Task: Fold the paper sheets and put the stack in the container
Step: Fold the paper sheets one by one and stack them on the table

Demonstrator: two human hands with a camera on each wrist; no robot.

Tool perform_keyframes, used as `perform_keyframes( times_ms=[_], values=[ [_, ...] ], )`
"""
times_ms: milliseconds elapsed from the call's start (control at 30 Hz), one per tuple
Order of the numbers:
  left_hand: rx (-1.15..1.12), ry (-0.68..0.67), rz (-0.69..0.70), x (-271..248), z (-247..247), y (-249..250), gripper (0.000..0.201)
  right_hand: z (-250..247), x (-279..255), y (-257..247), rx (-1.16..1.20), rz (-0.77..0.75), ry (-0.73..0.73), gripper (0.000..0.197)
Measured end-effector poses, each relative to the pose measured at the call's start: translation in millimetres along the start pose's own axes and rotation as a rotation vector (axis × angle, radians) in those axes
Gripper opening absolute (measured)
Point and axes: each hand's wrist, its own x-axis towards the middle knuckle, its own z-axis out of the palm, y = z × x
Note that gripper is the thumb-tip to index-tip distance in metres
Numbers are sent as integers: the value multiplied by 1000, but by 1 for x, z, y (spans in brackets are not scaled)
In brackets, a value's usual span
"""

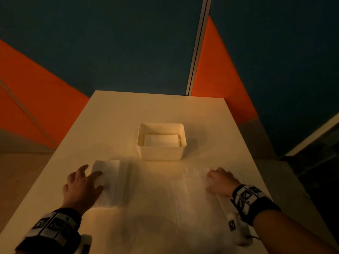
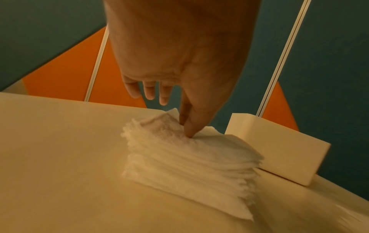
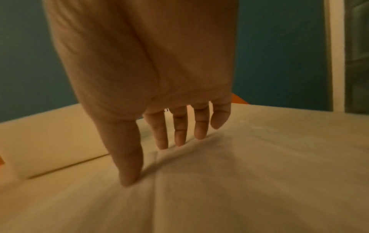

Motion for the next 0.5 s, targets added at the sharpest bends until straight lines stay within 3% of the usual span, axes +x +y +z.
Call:
perform_keyframes(
  times_ms=[133, 367, 500],
  values=[
    [8, -7, -2, 0, -2, 1, 52, -2, 8, 4, -131, -48, 40, 70],
    [2, 3, 7, -1, -2, 1, 51, -3, 11, 10, -142, -113, 189, 55],
    [23, 10, 22, -1, -3, 2, 52, -5, 5, 13, -108, -151, 259, 36]
  ],
)
